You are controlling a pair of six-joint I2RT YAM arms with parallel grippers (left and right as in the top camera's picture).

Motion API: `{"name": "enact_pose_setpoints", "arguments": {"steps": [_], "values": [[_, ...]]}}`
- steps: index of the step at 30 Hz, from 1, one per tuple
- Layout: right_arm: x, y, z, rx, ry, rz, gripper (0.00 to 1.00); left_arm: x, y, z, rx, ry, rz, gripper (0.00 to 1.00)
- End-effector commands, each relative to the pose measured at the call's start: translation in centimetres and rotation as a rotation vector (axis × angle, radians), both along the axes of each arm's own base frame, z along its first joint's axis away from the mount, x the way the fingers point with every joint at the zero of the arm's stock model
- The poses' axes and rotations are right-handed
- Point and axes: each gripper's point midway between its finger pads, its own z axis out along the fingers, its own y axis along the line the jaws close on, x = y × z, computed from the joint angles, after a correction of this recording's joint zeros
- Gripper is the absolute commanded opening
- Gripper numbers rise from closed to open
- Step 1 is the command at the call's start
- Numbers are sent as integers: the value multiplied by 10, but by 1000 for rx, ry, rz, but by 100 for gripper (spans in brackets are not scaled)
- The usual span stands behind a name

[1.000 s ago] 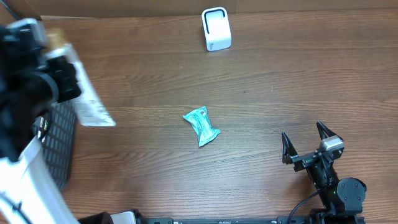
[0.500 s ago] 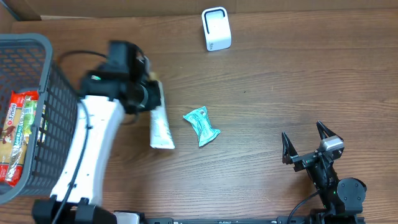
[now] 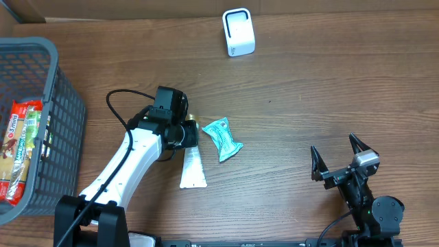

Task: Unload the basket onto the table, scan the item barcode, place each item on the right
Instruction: 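Lift the white toothpaste tube with the left gripper and set it beside the pouch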

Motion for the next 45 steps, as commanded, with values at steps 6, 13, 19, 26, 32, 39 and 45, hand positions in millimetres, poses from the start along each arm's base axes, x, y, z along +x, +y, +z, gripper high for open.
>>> {"name": "enact_pose_setpoints", "arguments": {"steps": [6, 13, 19, 26, 32, 39, 45], "values": [[0, 2, -2, -4, -5, 10, 100, 32, -8, 68, -8, -121, -68, 58], [0, 2, -2, -4, -5, 10, 100, 63, 15, 215, 2, -334, -51, 69], [0, 2, -2, -4, -5, 10, 100, 52, 80, 327, 42, -532, 96, 80], [0, 2, -2, -4, -5, 10, 100, -7, 216, 351, 179, -494, 524, 81], [0, 2, -2, -4, -5, 10, 100, -67, 310, 310, 136, -346, 926, 73], [0, 2, -2, -4, -5, 10, 100, -73, 339, 241, 124, -201, 1004, 68], [0, 2, -2, -4, -5, 10, 100, -80, 356, 194, 180, -110, 1051, 71]]}}
